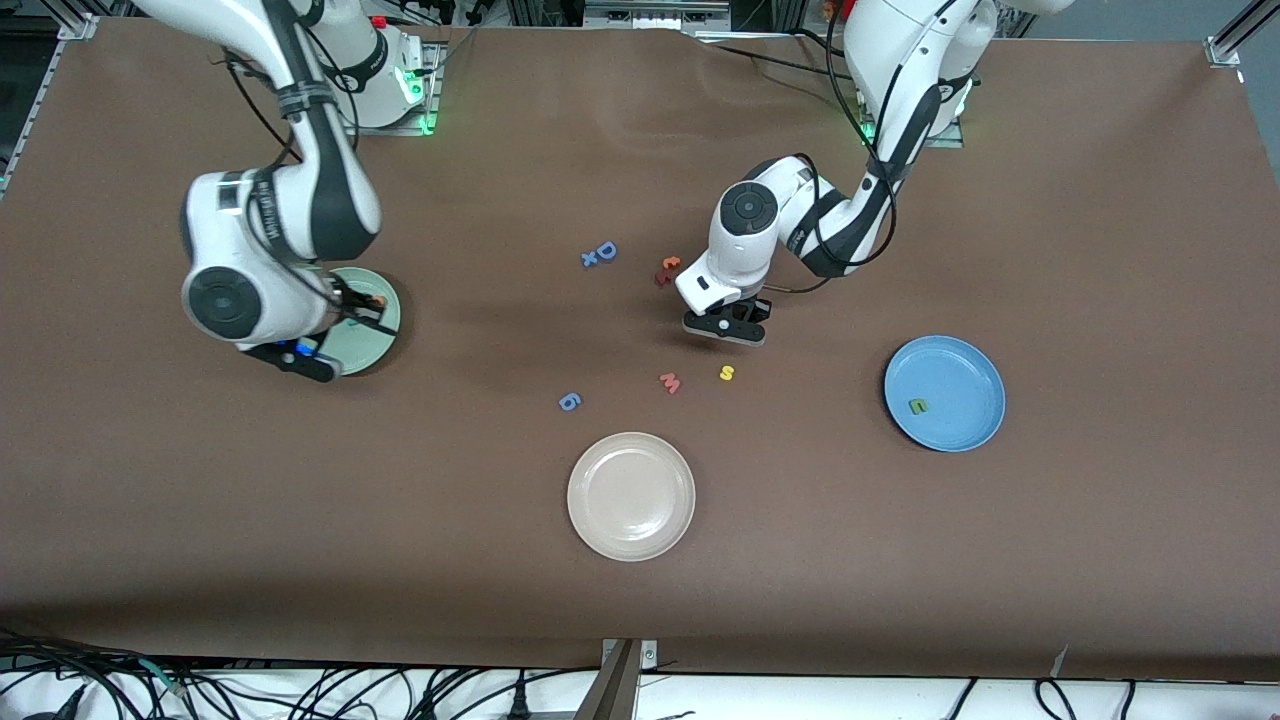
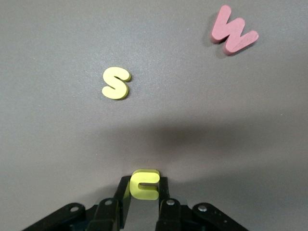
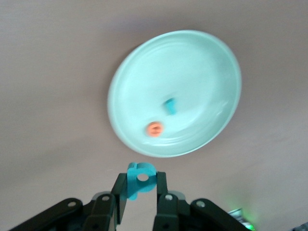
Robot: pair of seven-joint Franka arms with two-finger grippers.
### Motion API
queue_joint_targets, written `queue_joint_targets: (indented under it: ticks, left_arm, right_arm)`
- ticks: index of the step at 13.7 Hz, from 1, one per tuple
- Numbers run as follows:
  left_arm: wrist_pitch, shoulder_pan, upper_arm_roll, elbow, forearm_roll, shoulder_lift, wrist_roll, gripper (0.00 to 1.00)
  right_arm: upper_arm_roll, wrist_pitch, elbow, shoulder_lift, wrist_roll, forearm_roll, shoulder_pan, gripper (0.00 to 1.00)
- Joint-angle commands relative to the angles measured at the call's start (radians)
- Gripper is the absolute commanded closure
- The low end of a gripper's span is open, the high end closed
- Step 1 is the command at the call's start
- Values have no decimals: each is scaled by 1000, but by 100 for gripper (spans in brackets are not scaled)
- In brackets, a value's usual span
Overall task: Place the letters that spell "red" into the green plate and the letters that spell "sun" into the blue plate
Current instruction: 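Lift the yellow c with the left gripper while the right gripper drops p, then place the yellow c on the blue plate while the right gripper withdraws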
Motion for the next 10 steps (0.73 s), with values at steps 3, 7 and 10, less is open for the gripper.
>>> queue_joint_targets:
  ticks: [3, 7, 10]
  left_arm:
    - [-6, 19, 15, -1, 48, -17, -19, 78]
    - [-121, 54, 13, 48, 48, -49, 25, 78]
    - [-166, 94, 11, 62, 47, -74, 79, 78]
  right_arm:
    - [-71, 200, -141, 32, -236, 9, -46, 83]
    - [-70, 318, -175, 105, -272, 10, -74, 81]
    - [-65, 324, -181, 119, -272, 51, -72, 70]
